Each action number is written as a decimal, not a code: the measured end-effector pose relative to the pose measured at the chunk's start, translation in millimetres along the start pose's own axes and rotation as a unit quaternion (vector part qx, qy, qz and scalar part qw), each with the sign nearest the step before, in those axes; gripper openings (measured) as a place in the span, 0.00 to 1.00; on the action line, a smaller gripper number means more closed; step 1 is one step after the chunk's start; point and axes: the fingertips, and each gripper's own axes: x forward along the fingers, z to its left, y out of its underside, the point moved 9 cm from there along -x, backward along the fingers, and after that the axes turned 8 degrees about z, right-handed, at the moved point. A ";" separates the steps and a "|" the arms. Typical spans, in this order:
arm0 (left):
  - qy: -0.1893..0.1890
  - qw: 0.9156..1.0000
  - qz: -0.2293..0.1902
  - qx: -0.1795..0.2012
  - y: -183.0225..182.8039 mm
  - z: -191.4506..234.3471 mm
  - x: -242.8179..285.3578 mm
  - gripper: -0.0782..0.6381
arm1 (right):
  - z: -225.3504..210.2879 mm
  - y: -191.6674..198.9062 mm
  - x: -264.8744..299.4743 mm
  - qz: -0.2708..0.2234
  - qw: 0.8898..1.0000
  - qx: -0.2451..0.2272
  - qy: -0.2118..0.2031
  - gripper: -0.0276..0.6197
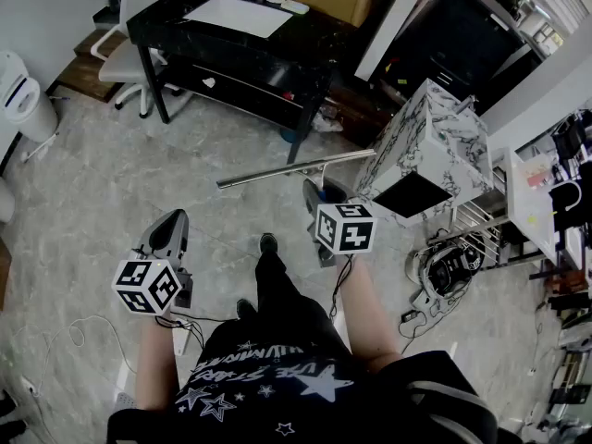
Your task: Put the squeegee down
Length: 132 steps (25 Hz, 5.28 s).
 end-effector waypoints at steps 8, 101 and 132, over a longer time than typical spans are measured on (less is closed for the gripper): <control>-0.002 1.000 -0.001 -0.002 0.3 10.2 -12.2 0.13 | 15.8 -2.3 1.8 0.001 1.000 -0.009 -0.002 0.26; 0.282 0.937 0.151 0.136 -430.3 260.4 771.0 0.14 | -258.6 -393.3 507.4 0.023 0.938 0.227 0.261 0.26; 0.337 0.913 0.182 0.138 -442.6 277.1 859.9 0.13 | -284.7 -408.0 570.8 0.095 0.920 0.231 0.302 0.26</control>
